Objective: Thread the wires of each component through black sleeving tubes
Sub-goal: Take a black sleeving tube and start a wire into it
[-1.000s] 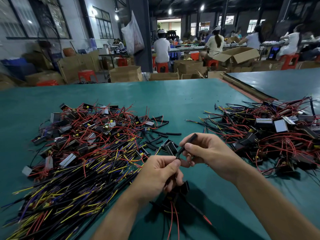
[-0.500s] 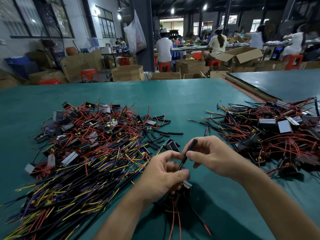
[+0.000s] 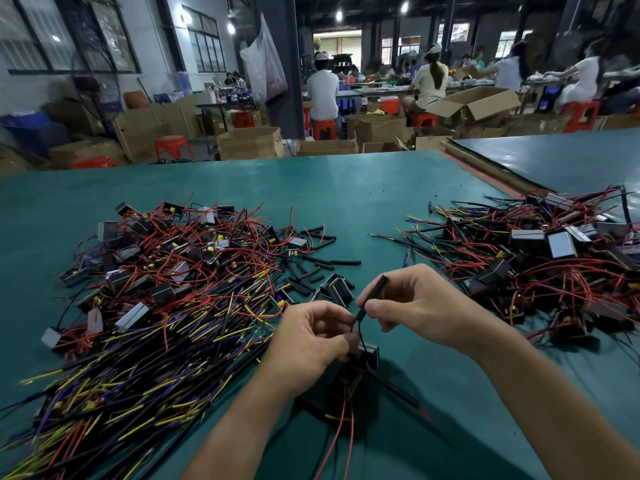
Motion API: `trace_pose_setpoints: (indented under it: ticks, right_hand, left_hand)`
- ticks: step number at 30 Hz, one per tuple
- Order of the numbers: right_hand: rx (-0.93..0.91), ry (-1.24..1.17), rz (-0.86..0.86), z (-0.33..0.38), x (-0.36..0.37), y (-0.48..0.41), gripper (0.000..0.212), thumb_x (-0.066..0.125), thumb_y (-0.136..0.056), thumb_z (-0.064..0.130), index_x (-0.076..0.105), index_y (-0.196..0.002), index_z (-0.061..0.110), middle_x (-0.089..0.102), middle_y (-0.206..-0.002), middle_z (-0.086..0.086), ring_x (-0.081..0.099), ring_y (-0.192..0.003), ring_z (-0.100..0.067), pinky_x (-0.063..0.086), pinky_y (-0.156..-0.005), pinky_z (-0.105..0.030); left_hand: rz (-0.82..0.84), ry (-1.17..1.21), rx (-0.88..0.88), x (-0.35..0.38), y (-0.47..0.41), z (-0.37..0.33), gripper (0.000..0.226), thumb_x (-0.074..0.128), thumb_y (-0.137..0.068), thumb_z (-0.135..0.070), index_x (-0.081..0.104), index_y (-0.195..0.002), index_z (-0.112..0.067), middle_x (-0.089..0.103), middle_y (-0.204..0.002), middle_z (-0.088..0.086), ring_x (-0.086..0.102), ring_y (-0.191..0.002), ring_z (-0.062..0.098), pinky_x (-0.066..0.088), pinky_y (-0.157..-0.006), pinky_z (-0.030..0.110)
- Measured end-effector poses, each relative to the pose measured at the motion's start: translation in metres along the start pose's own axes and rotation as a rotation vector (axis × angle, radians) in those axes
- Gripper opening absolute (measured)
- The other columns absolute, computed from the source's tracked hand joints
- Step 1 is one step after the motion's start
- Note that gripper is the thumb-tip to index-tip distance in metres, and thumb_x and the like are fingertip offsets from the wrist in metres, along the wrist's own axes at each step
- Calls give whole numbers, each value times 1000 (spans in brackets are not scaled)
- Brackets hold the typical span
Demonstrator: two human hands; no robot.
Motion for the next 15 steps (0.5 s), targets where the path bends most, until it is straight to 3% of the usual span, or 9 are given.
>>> trace_pose_setpoints:
  ticks: [4, 6, 11, 15]
  right_hand:
    - [13, 239, 85, -7, 18, -1, 10, 68, -89, 11, 72, -80, 9, 65, -67, -20, 54, -59, -16, 46, -56, -42]
    - [24, 289, 97, -10, 22, -2, 13, 68, -89, 15, 71, -79, 8, 63, -67, -21, 50, -60, -15, 46, -58, -47]
    - [50, 227, 137, -8, 22, 1, 13, 67, -90, 15, 69, -85, 3, 69, -74, -18, 57, -60, -14, 49, -59, -38]
    - [21, 62, -59, -2, 0, -3, 10, 65, -91, 10, 67, -82, 7, 67, -63, -4, 60, -53, -16, 51, -55, -27]
  left_hand:
    - [20, -40, 6, 3, 0, 2, 32, 72, -69, 20, 66, -79, -10, 69, -67, 2, 61, -56, 7, 51, -56, 17]
    - [33, -49, 19, 4, 0, 2, 30, 77, -68, 15, 67, -78, -12, 69, -67, -1, 61, -56, 7, 51, -56, 17]
    - [4, -77, 65, 2, -2, 0, 19, 79, -74, 4, 72, -77, -14, 66, -63, 1, 58, -55, 11, 49, -56, 22]
    - [-25, -146, 75, -1, -3, 2, 14, 79, -75, -2, 70, -70, -11, 63, -59, 1, 52, -52, 13, 45, -55, 25]
Point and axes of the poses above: each hand's wrist, its own y-axis away from the middle knuckle, its own x-axis out of the palm, z = x × y, the point moved 10 cm from there along -y, towards the middle knuckle
